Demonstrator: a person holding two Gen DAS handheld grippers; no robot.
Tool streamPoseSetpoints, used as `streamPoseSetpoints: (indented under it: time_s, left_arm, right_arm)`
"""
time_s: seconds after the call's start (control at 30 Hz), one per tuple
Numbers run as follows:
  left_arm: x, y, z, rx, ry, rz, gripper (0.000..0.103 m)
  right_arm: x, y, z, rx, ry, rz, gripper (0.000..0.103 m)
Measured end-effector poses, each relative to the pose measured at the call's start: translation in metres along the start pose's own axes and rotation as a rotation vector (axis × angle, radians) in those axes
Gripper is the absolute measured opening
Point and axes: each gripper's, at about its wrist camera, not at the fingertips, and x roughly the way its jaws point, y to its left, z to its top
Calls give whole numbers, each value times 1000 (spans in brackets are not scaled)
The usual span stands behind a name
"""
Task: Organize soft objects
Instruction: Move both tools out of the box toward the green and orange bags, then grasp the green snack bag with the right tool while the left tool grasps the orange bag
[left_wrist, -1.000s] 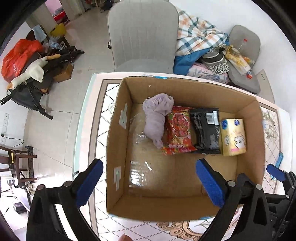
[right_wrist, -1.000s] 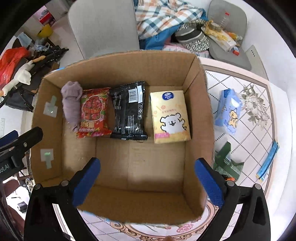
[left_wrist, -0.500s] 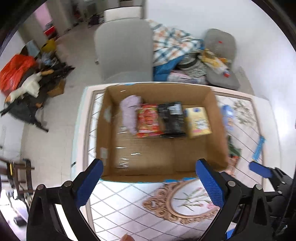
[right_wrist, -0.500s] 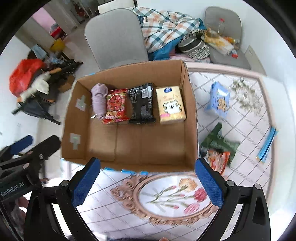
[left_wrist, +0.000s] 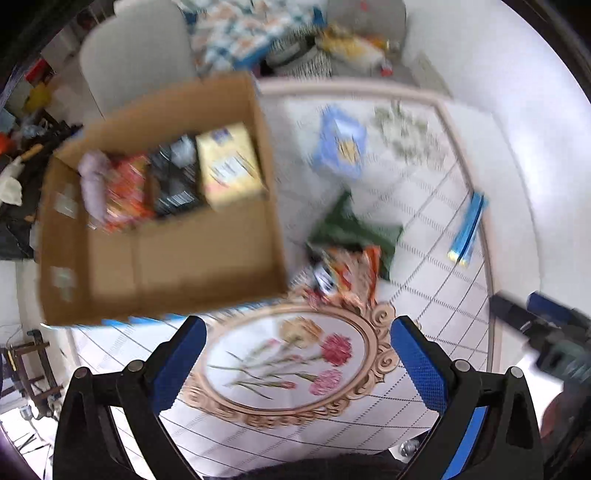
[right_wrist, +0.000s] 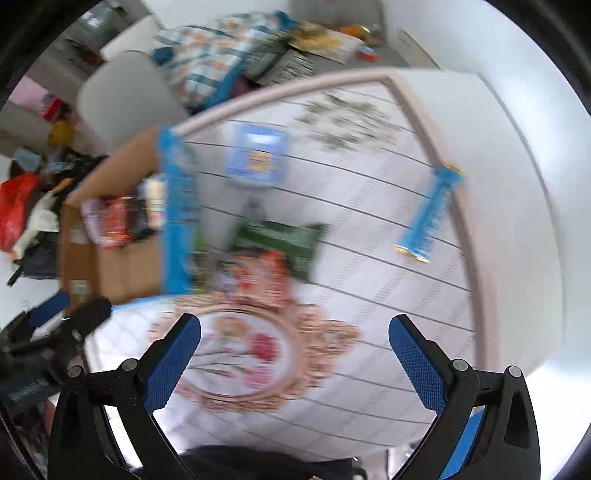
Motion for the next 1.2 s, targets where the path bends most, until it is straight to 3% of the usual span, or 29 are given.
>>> streamPoseSetpoints:
  time_s: [0.13,0.2,0.33,0.43,0.63,0.77,0.87,0.97,1.13,1.2]
  left_arm:
    - [41,-26,-3,-57,72,-36,102]
    - [56,-26,-9,-157,97,-117,102]
    - [86,-18,-23,-407,132,-251,102]
    - [103,-20,-29,-477,136,-259,102]
    - [135,-14,-42,-553,166,-233,102]
    - [137,-1,-48,-579,168,-209,102]
    - [137,10,-57,-607,177,-205,102]
    - [133,20,-62,-617,170,-200,102]
    - [130,29,-63,-571,168,-187,102]
    - [133,29,-64,-568,183,-189,102]
  right_arm:
    - [24,-48,16,41,33,5,103]
    - [33,-53,27,-10,44,58,103]
    - [54,-30,56,-268,61,33,103]
    - [76,-5,74,-432,96,39,100]
    - [146,43,96,-614,285,104,75]
    - [185,73,93,-703,355,107,74]
    - [197,89,86,-765,323,40,71]
    - [195,90,77,-730,346,49,59]
    - [199,73,49,-657,453,120,56]
    - [199,64,48,-598,455,142,56]
